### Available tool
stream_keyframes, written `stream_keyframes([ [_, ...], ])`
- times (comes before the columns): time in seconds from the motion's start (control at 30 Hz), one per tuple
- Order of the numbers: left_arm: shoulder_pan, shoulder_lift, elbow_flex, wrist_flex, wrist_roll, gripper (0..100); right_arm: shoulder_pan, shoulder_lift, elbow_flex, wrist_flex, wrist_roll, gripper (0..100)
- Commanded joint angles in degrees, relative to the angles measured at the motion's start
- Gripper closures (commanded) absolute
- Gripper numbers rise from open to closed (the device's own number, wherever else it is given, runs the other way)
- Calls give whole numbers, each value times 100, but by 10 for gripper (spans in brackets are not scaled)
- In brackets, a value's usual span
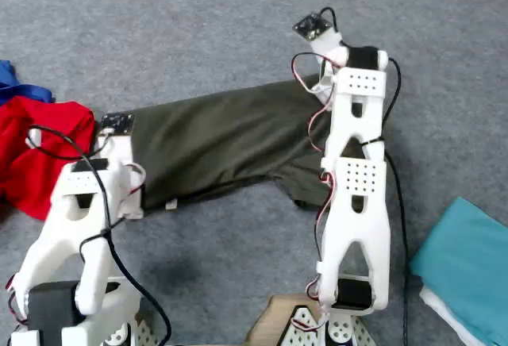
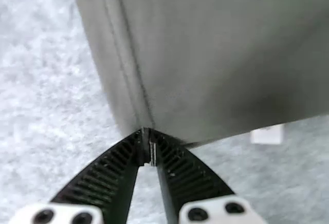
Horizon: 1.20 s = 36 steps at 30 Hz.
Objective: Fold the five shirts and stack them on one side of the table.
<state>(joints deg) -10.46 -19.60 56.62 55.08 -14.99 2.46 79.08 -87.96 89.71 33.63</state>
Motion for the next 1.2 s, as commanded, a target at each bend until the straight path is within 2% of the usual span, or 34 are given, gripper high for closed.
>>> stream_keyframes([
  [0.0, -220, 22, -18, 97, -325, 981, 119, -13, -321, -123, 0, 994],
  [0.07, -167, 13, -35, 141, -343, 981, 110, -48, -365, -88, 0, 994],
  [0.17, 26, 13, -527, 651, -281, 981, 110, -171, -567, 158, 18, 994],
  [0.3, 176, 13, -1916, 1468, 396, 981, 110, -646, -769, 536, 35, 994],
  [0.4, 167, 84, -3200, 1741, 905, 981, 101, -1226, -760, 844, 35, 994],
  [0.5, 167, 215, -3903, 1468, 1248, 980, 92, -1947, -760, 1073, -132, 994],
  [0.63, 167, 1121, -3956, 642, 1503, 981, 92, -2826, -593, 1275, -316, 993],
  [0.77, 97, 2387, -4176, 237, 1503, 981, 136, -3644, 558, 1284, -334, 993],
  [0.83, -70, 2888, -4387, 123, 1486, 981, 242, -4233, 1367, 1284, -624, 994],
  [1.0, -387, 3618, -5046, 105, 1503, 981, 224, -5675, 3626, 1213, -870, 994],
  [1.17, -334, 4031, -5152, 26, 1503, 981, 189, -5982, 5789, 114, -870, 994],
])
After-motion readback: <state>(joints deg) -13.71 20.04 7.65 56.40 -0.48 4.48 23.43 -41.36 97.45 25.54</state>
